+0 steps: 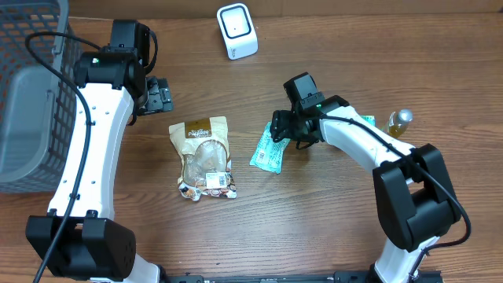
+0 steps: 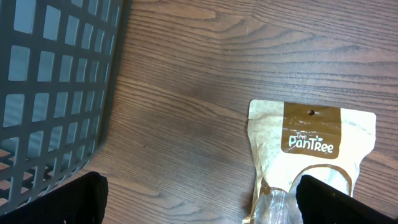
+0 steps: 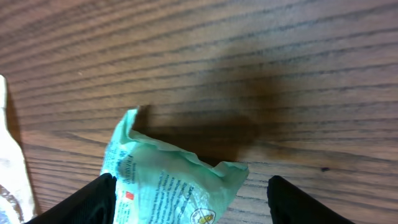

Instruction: Scan the item barcode

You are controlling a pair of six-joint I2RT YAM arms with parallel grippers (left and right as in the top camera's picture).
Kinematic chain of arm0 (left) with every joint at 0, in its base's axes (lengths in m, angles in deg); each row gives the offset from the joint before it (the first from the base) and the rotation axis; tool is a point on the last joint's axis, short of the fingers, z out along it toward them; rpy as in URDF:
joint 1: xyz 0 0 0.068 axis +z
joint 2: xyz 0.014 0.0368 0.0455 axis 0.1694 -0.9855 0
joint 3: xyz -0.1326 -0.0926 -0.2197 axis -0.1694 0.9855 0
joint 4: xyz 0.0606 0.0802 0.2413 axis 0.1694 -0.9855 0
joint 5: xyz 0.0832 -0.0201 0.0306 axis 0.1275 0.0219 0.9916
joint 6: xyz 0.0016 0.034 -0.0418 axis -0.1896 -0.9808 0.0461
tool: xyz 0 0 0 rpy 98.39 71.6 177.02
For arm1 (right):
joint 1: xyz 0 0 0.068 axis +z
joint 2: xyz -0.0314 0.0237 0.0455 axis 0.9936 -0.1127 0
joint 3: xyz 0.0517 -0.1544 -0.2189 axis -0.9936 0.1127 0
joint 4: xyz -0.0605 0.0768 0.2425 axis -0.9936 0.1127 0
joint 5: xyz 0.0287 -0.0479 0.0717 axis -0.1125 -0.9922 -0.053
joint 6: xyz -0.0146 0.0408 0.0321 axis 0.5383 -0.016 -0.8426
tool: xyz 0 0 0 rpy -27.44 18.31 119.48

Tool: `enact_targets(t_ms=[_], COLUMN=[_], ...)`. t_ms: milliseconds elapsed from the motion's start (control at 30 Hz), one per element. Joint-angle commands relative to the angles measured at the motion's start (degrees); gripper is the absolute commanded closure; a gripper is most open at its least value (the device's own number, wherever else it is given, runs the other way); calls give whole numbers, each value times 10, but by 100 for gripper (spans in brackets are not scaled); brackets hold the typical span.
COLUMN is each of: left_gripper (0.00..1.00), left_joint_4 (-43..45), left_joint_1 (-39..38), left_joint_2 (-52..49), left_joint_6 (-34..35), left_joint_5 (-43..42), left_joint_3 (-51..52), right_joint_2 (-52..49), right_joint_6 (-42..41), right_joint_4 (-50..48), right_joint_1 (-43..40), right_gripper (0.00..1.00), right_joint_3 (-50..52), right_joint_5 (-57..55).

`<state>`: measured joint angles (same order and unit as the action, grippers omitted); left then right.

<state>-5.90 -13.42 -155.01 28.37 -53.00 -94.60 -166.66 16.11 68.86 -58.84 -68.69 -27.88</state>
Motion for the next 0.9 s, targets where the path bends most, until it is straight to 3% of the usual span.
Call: enact_targets(t_ms=[0,233,333,433,867], left_gripper=[0,1,1,0,0], left_joint_4=[0,0,0,0,0], left_joint_1=[3,3,3,3,3], left_joint_2=[-2,-2,-2,-2,-2], left_joint_6=[-4,-4,-4,-4,-4], left_joint_5=[7,7,7,7,7], left_joint_3=[-8,-8,-8,-8,-8], right_joint_2=[-11,-10,-10,-10,-62], right_joint_6=[0,3,17,18,17], right_joint_4=[0,-2,0,1,-7], right_joint_1=[-14,-56,-71,-71,-71], right_gripper=[30,30,36,46,50], right_joint_3=[3,2,2,2,15], right_joint_5=[7,113,148,150,149])
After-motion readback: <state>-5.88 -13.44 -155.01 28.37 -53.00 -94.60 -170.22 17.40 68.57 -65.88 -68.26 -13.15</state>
